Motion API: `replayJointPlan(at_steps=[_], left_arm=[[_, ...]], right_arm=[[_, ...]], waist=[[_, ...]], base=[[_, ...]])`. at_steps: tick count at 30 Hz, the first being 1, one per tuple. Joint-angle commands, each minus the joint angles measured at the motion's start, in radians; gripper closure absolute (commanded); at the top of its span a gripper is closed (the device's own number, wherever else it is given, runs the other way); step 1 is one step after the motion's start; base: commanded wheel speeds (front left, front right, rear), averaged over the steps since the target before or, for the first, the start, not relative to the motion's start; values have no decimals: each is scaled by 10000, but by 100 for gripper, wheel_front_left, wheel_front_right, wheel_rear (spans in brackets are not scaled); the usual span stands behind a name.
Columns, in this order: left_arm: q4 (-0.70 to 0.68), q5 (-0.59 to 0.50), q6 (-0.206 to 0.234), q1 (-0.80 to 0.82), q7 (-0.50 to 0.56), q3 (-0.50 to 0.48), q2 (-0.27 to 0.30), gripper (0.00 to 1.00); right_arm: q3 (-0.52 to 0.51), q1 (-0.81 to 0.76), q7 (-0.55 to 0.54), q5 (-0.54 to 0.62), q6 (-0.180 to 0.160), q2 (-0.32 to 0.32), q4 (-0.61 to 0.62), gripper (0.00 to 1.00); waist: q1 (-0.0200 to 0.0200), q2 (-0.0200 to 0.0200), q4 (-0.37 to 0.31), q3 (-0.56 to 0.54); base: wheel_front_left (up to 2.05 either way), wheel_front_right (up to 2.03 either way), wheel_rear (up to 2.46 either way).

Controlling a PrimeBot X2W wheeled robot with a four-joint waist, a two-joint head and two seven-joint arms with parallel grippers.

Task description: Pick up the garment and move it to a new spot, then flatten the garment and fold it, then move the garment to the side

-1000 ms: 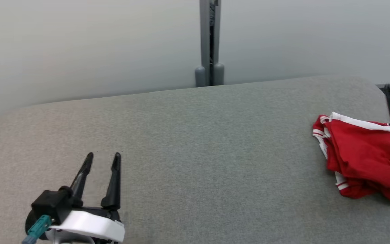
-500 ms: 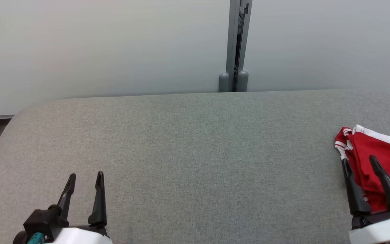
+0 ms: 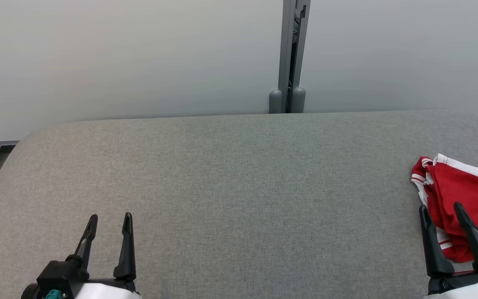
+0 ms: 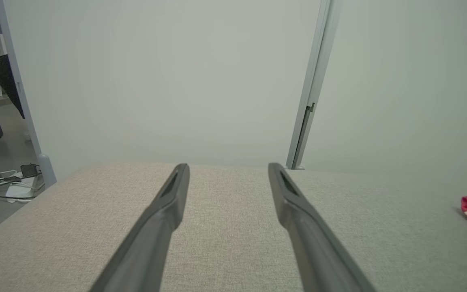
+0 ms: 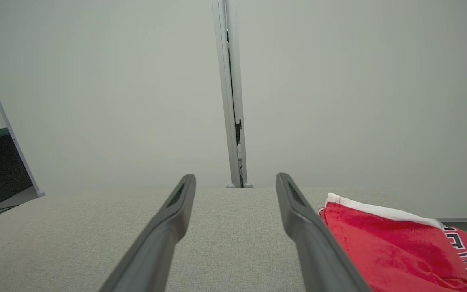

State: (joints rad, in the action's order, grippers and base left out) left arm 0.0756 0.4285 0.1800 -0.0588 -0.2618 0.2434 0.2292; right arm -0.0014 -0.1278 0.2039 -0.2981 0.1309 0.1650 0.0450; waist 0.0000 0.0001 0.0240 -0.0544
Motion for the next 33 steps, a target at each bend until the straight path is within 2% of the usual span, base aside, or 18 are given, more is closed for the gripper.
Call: replayJointPlan(at_steps=[1,10,33], left_arm=[[34,-107,-90,-74,-36,-90,-29,0],[185,-199,-363,-147,-25,-252,-229,0],[500,-207,-669,-102,-26,-363,-466,0]], right_arm=[[-70,-57,1,39,-2,12,5,0],[-55,-48,-25,15,-2,-109,-127,0],[-133,3,-189,41,-2,-234,-91,0]], waist=[[0,-1,5,-6],[0,-1,-42,-29],[0,-1,-51,-101]], base=[[0,0,0],[0,0,0],[0,0,0]])
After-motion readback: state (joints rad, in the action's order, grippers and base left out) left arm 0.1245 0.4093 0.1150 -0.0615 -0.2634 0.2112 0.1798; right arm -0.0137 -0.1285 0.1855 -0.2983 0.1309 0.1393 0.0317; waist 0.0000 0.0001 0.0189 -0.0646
